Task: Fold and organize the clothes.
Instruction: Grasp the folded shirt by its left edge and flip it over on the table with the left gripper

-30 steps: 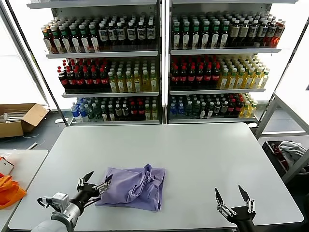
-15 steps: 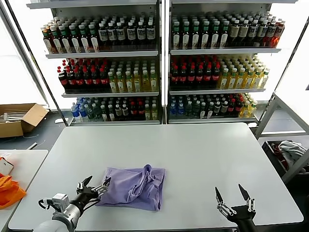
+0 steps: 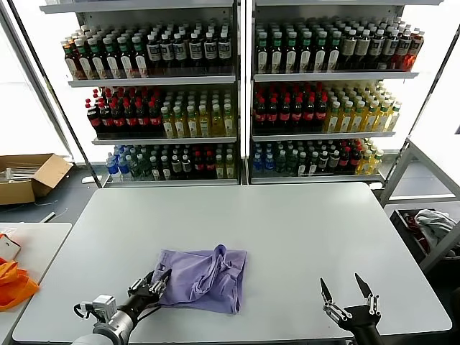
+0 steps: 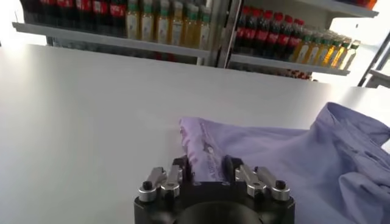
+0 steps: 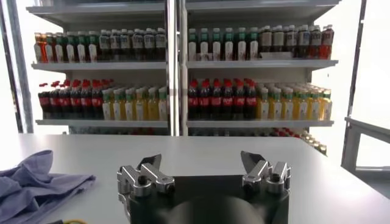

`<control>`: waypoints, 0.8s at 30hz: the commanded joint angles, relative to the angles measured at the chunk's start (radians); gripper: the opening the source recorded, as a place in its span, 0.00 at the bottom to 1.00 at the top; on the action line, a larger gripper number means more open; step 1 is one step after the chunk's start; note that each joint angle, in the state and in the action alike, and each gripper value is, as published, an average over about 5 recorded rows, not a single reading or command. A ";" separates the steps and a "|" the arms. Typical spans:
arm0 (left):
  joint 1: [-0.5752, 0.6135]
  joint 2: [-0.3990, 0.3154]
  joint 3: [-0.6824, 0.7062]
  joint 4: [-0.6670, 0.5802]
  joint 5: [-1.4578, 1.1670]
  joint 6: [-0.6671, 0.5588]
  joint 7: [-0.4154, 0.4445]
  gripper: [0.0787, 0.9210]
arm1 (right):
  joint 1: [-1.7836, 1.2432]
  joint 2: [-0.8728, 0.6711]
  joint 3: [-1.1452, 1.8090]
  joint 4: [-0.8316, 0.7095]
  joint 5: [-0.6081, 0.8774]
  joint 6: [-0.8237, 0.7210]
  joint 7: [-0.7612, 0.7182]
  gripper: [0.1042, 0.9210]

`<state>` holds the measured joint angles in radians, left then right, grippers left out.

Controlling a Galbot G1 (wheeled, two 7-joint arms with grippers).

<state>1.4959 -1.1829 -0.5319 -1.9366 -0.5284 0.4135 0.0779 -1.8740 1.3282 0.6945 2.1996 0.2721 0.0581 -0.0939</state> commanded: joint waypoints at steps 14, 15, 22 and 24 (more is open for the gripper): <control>0.091 -0.079 -0.396 -0.104 -0.219 -0.047 -0.017 0.06 | 0.012 -0.010 -0.011 0.004 0.002 -0.004 -0.002 0.88; 0.101 -0.064 -0.441 -0.109 -0.240 -0.047 -0.019 0.06 | 0.012 -0.010 -0.012 0.003 0.002 -0.004 -0.002 0.88; 0.167 0.115 -0.716 -0.087 -0.336 -0.012 -0.017 0.06 | 0.018 -0.019 -0.029 -0.004 0.002 -0.002 -0.002 0.88; 0.182 0.169 -0.751 -0.085 -0.348 0.005 -0.017 0.06 | 0.022 -0.022 -0.034 -0.006 0.002 -0.001 -0.002 0.88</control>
<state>1.6021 -1.2007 -0.9024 -2.0105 -0.7303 0.3864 0.0612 -1.8564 1.3095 0.6691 2.1965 0.2738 0.0555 -0.0958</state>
